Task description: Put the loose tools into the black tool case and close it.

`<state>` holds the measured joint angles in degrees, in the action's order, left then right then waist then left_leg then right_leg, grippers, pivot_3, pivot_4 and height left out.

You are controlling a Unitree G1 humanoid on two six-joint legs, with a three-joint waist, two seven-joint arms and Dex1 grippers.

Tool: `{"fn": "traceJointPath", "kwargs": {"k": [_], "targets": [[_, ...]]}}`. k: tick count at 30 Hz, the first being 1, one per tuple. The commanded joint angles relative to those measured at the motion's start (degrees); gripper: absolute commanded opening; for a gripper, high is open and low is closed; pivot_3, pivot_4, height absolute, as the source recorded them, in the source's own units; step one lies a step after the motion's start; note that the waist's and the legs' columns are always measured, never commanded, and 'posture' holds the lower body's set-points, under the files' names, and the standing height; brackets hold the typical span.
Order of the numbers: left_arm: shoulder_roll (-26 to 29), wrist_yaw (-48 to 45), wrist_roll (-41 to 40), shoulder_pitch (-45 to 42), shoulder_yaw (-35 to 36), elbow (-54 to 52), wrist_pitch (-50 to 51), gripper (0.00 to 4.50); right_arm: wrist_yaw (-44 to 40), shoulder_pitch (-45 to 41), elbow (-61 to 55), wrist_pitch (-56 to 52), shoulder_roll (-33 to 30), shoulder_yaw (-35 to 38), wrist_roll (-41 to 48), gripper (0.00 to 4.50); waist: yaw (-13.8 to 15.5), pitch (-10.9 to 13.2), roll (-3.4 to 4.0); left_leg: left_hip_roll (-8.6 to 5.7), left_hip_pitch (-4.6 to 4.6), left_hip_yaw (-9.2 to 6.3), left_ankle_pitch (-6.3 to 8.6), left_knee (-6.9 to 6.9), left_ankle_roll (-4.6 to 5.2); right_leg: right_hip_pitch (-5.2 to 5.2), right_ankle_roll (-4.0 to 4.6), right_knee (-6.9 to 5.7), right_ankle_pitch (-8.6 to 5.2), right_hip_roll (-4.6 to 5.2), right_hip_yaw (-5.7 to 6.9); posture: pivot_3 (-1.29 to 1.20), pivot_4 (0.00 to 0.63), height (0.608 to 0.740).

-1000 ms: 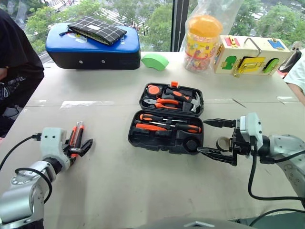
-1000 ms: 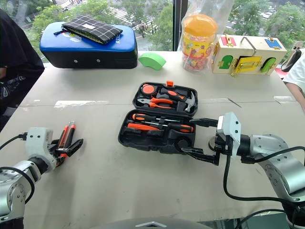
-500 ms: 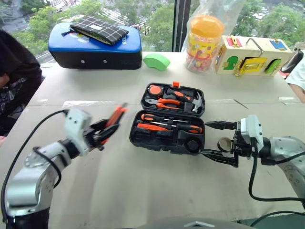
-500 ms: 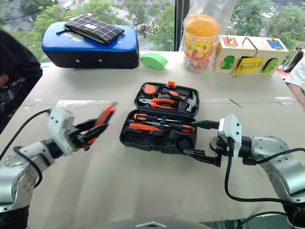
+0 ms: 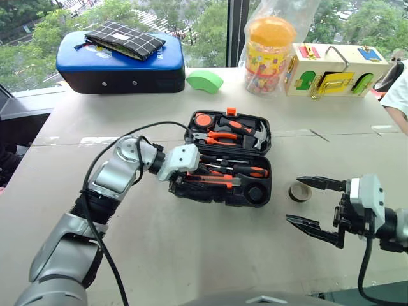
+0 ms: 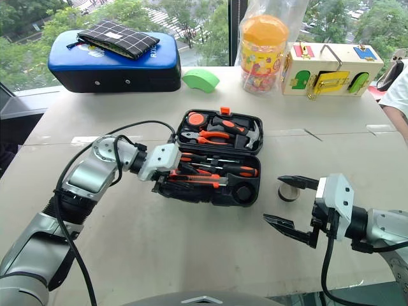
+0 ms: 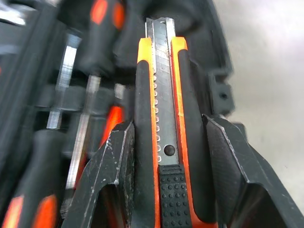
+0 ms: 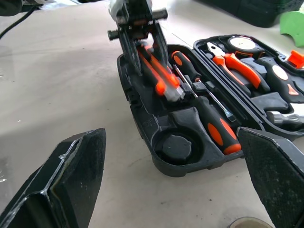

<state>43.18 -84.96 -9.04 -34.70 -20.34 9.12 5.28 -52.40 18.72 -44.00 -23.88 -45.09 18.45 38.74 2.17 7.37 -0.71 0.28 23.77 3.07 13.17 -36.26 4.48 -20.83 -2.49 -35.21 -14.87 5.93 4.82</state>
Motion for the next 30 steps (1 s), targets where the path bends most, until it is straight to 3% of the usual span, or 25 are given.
{"fn": "traceJointPath", "kwargs": {"k": [1,8,9,11,13,17,20,22,28,30], "targets": [[-0.14,-1.18,0.37,-0.18,-0.36,-2.34,0.47,1.52,1.66,2.5,-3.45,0.3,0.78,2.83,0.83,4.5,0.15,0.0,-0.04,0.0,0.0,0.0,0.0,-0.01,0.01,0.01,0.0,0.0,0.0,0.0,0.0,0.0,0.15,0.74],[-1.65,-0.05,1.6,-1.17,0.01,-0.3,1.85,1.52,3.19,3.97,-4.41,0.69,1.29,2.58,0.53,4.5,0.16,-0.02,-0.1,0.0,0.01,-0.07,0.02,-0.09,0.05,0.07,-0.01,0.0,-0.01,0.01,0.04,0.0,0.15,0.74],[-2.11,0.26,0.91,-1.47,0.84,-0.16,2.17,2.54,3.24,3.96,-4.34,0.76,1.24,2.52,0.49,4.5,0.18,-0.02,-0.09,0.0,0.01,-0.08,0.02,-0.09,0.05,0.07,-0.01,0.0,-0.01,0.01,0.05,0.0,0.15,0.74],[-2.45,0.34,-0.68,-1.7,2.52,-0.67,2.75,3.24,3.34,3.86,-4.17,0.88,1.19,2.4,0.37,4.5,0.3,-0.03,-0.11,0.0,0.01,-0.1,0.02,-0.1,0.05,0.09,-0.02,-0.01,-0.01,0.01,0.08,0.0,0.15,0.74],[-2.13,-0.05,-5.83,-1.34,5.55,-3.64,9.65,4.18,3.42,3.82,-4.02,1.04,1.28,2.29,0.2,4.5,0.27,-0.01,-0.13,0.0,0.03,-0.14,0.02,-0.15,0.05,0.11,-0.02,-0.02,-0.01,0.0,0.12,0.0,0.15,0.74],[-0.6,0.35,-13.71,0.17,10.55,-7.56,22.17,4.18,3.68,3.61,-3.79,1.4,1.53,1.46,-0.48,4.5,0.06,0.01,-0.17,0.0,0.02,-0.16,0.02,-0.18,0.05,0.11,-0.07,-0.08,0.0,-0.01,0.13,0.0,0.15,0.74],[1.26,0.18,-16.79,3.63,13.94,-7.45,25.5,3.33,4.19,2.83,-3.53,1.46,1.7,0.49,-0.85,4.5,-0.29,0.0,-0.15,0.0,-0.03,-0.16,0.01,-0.17,0.04,0.11,-0.24,-0.15,0.07,-0.04,0.12,0.0,0.15,0.74],[1.39,1.66,-15.6,5.37,13.86,-7.15,24.7,2.46,4.25,2.42,-3.18,1.55,1.73,0.11,-1.09,4.5,-0.32,0.01,-0.14,0.0,-0.05,-0.17,0.01,-0.16,0.03,0.1,-0.27,-0.18,0.05,-0.05,0.12,0.0,0.15,0.74],[0.76,8.87,-1.72,10.73,5.35,-1.37,15.32,0.02,4.37,0.72,-2.48,1.01,1.53,-0.82,-1.46,4.5,0.37,-0.09,-0.29,-0.01,-0.03,-0.16,0.01,-0.19,0.02,0.11,-0.08,-0.16,-0.04,-0.01,0.11,0.0,0.15,0.74],[0.37,10.09,1.38,11.8,2.87,0.17,12.65,0.02,4.28,0.68,-2.22,0.8,1.29,-0.76,-1.65,4.5,0.41,-0.36,-0.27,-0.01,-0.04,-0.17,0.02,-0.18,0.02,0.12,-0.05,-0.16,-0.05,0.03,0.11,0.0,0.15,0.74]]}}
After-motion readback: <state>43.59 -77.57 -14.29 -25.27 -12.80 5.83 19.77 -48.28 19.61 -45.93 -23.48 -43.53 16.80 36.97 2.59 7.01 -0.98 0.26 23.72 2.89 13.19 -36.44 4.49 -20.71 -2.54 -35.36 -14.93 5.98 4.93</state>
